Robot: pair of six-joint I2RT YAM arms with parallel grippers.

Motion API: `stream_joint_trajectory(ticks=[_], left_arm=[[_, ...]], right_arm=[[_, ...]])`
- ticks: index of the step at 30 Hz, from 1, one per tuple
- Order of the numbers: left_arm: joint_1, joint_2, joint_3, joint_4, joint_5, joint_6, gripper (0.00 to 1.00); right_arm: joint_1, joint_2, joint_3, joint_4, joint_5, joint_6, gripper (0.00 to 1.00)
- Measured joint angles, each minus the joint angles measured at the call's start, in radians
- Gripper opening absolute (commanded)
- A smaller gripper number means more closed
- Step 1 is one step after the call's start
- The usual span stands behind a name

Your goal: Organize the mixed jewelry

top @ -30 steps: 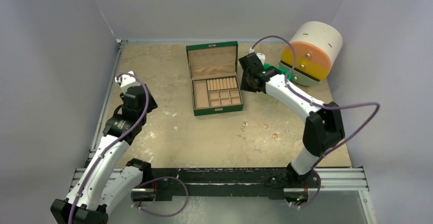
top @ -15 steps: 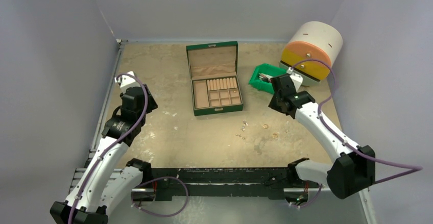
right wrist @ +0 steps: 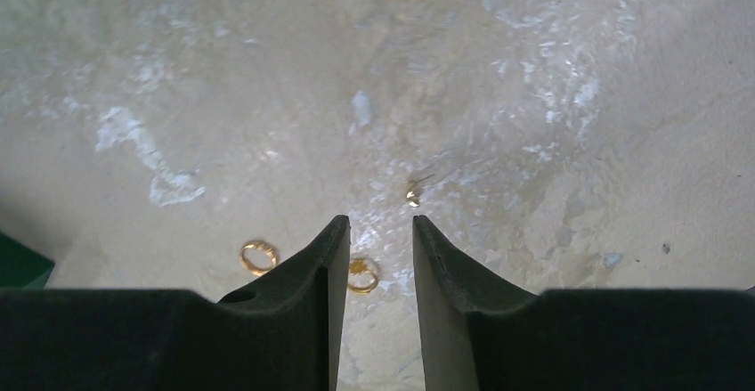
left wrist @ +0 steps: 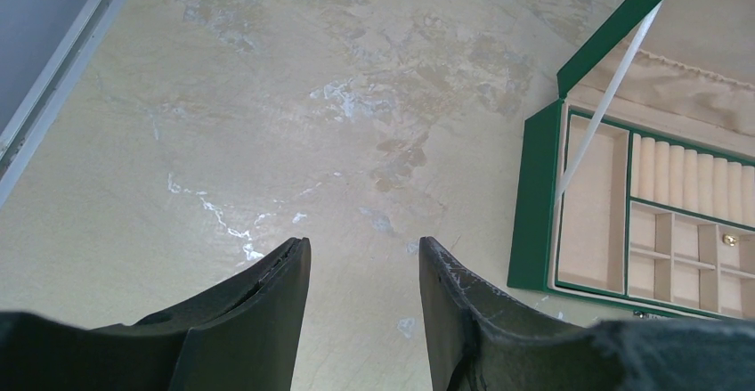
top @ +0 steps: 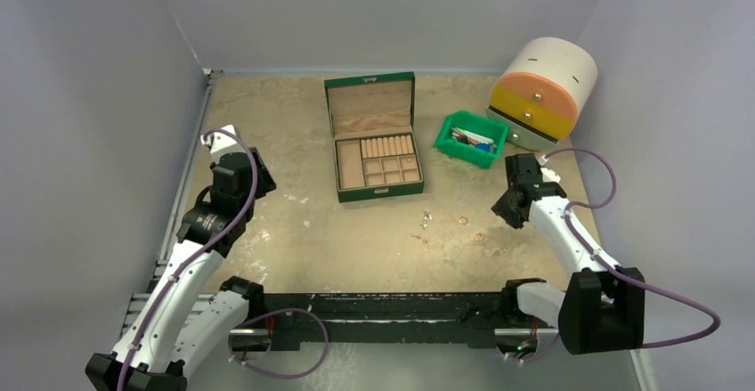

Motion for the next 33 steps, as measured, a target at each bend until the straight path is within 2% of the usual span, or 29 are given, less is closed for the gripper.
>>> stream_joint_trajectory(ticks=[6,11,19,33], left_arm=[[-0.003,0.000,0.000,0.000,0.000,0.000,0.48],[-0.004,0.000,0.000,0.000,0.000,0.000,0.48],[-0.008,-0.007,0.000,0.000,0.000,0.000,0.48],[-0.016,-0.016,0.000,0.000,-0.001,0.000,0.48]], right_arm=[[-0.157,0.000,-0.078,0.058,-0.072,0.007,0.36],[-0.219,0.028,-0.095,0.109,-0.125,0.021,0.36],[-0.234,0.090,-0.096,0.156,-0.177,0.048,0.36],[-0.234,0.043,-0.102,0.114,-0.169,0.086,0.33]])
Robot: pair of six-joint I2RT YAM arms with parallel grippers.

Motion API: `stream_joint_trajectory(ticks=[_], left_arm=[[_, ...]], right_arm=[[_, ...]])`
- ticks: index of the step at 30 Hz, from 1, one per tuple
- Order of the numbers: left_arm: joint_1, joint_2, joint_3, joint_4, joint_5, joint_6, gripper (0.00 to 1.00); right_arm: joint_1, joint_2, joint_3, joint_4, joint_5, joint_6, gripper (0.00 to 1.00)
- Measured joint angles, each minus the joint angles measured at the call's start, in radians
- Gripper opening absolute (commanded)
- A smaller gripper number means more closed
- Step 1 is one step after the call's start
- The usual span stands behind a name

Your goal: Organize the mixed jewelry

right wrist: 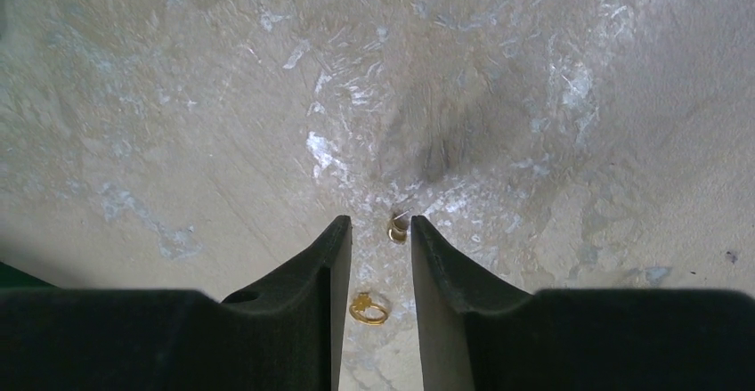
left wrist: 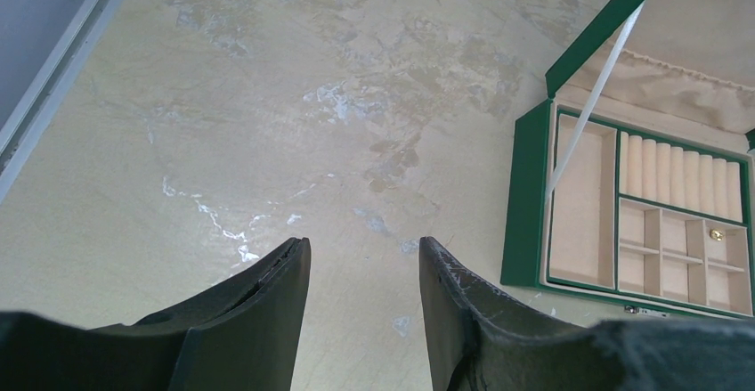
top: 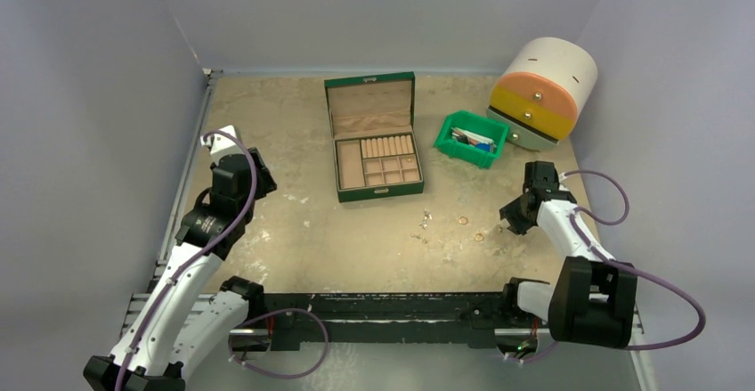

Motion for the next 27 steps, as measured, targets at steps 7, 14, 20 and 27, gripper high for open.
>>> stream_joint_trajectory(ticks=[7,14,20,27], left_arm=[[-0.006,-0.001,0.000,0.000,-0.001,0.000,0.48],[-0.010,-0.003,0.000,0.000,-0.003,0.000,0.48],[-0.010,-0.003,0.000,0.000,-0.003,0.000,0.48],[-0.010,-0.003,0.000,0.000,-0.003,0.000,0.48]], right_arm=[[0.000,-0.008,-0.026,-0.015,-0.002,0.034,0.30],[0.000,0.003,-0.034,-0.017,-0.002,0.057,0.30],[0.000,0.013,-0.035,-0.008,-0.002,0.072,0.30],[0.000,0.039,-0.035,0.019,-0.007,0.078,0.29]])
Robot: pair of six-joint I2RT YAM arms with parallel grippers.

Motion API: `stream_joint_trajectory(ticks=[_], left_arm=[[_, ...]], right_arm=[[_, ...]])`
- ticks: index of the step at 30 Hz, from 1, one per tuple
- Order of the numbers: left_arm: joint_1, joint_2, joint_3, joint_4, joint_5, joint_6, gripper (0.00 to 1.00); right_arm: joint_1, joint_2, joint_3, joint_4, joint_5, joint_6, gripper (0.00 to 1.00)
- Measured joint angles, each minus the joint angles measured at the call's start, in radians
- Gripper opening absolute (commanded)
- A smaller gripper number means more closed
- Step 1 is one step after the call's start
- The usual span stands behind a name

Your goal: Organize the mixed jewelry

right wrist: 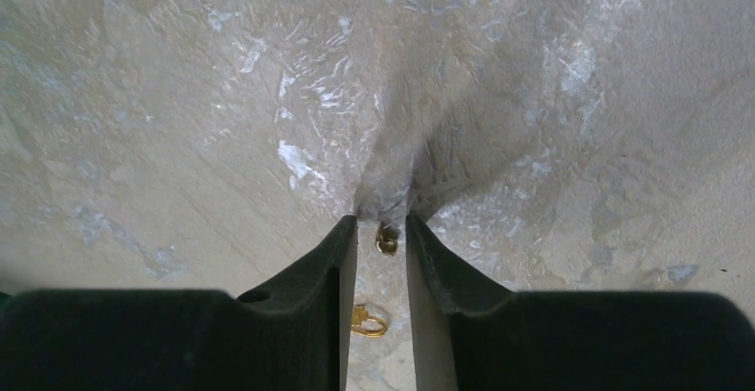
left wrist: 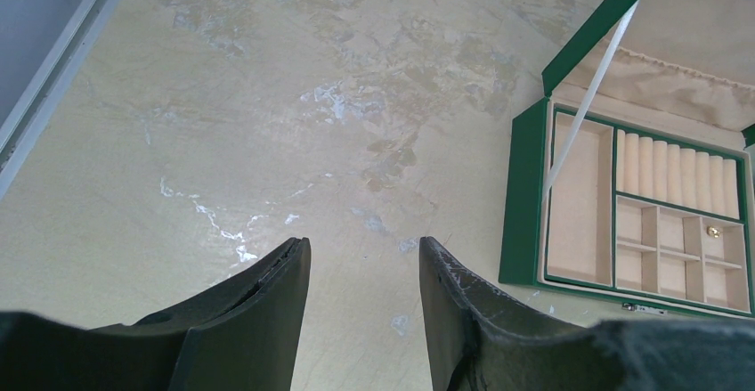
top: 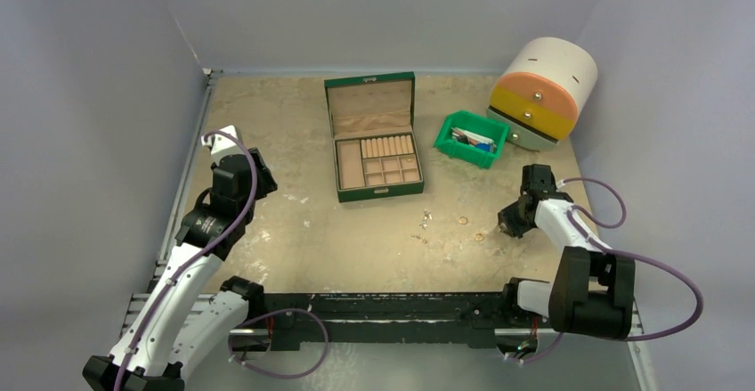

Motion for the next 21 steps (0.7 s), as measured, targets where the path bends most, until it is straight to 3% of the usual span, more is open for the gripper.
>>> stream_joint_trajectory(ticks=[4,21], left_arm=[[0.000,0.000,0.000,0.000,0.000,0.000,0.48],[0.000,0.000,0.000,0.000,0.000,0.000,0.48]], right_arm=[[0.000,0.005,0.000,0.015,-0.013,0.000,0.27],[-0.004,0.018,0.000,0.038,-0.042,-0.002,0.00]])
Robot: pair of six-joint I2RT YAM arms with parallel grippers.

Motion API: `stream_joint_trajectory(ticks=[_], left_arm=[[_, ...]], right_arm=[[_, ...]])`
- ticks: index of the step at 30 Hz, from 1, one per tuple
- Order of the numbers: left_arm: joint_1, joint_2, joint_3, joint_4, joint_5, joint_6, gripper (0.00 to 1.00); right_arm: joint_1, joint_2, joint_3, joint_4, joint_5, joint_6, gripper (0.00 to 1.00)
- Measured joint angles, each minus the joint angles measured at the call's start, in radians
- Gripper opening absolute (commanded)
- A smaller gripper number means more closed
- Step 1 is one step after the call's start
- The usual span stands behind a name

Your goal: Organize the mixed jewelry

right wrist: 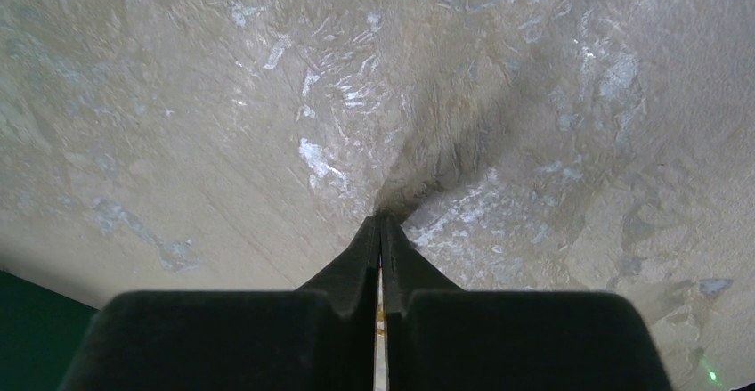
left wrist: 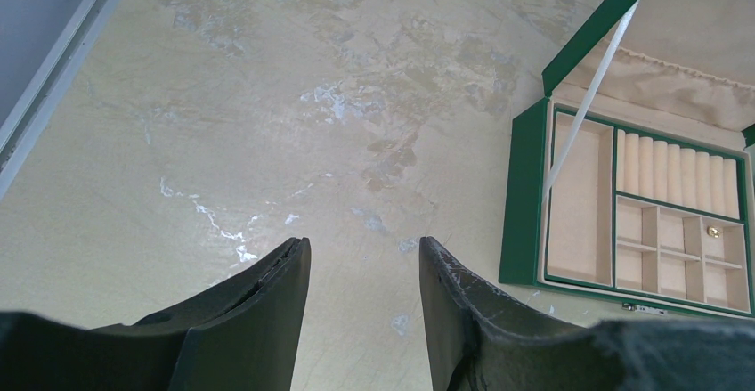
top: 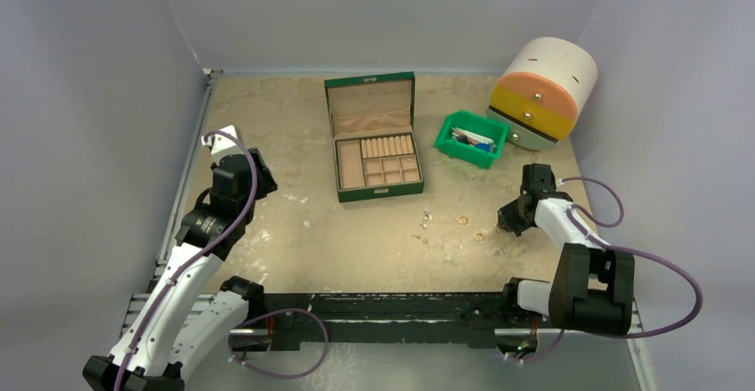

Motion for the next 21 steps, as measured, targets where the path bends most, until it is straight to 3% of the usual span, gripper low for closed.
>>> stream_joint_trajectory(ticks=[11,16,21], left_arm=[[0.000,0.000,0.000,0.000,0.000,0.000,0.48],[0.000,0.000,0.000,0.000,0.000,0.000,0.48],[0.000,0.000,0.000,0.000,0.000,0.000,0.48]], right_arm=[[0.000,-0.004,0.001,0.001,0.004,-0.019,0.00],[0.000,-0.021,0.010,-0.004,0.007,-0.049,0.16],[-0.001,-0.065,0.036,-0.018,0.007,-0.100,0.23]])
